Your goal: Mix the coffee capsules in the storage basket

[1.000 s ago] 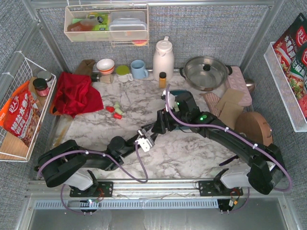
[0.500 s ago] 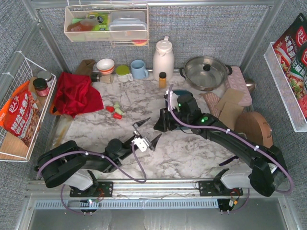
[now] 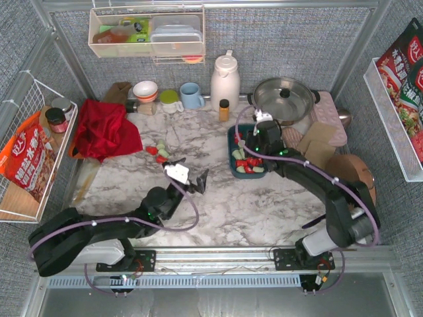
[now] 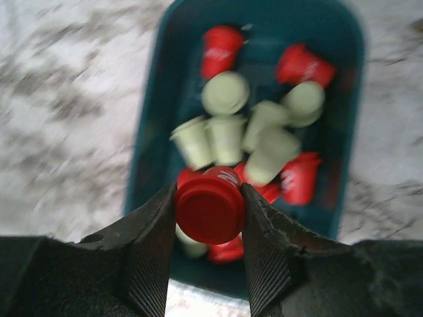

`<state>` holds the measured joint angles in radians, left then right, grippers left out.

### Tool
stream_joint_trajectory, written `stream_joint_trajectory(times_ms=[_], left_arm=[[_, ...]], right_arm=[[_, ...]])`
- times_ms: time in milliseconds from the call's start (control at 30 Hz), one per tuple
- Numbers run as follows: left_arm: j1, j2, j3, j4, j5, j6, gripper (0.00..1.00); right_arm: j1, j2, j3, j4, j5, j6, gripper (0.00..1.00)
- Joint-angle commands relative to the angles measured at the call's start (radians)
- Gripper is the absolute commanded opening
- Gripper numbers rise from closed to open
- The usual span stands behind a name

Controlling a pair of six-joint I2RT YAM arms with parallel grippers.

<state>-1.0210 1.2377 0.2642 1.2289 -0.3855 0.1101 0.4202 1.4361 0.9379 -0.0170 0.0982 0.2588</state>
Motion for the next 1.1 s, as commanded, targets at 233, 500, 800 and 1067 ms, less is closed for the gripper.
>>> stream_joint_trajectory(times_ms=[233,500,800,1067], left_arm=[[0.013,-0.084,0.177,-0.825,-0.408,-0.473,0.99],[0.167,-0.084,0.256,-1.033,-0.275,-0.640,0.99],[0.382,0.043,0.337,-1.086,-0.162,-0.706,0.99],[0.523,0.226,0.482,-1.088,-0.076,-0.716,0.99]], right_arm=[[-0.141,0.422,0.383,0.010,0.015,0.043,0.56],[-0.145,0.389,0.416,-0.094,-0.033,0.018,0.72],[-0.090,0.001,0.153,-0.139,0.115,-0.053,0.99],[-0.237,-0.198,-0.052,-0.039,0.179,0.150,0.99]])
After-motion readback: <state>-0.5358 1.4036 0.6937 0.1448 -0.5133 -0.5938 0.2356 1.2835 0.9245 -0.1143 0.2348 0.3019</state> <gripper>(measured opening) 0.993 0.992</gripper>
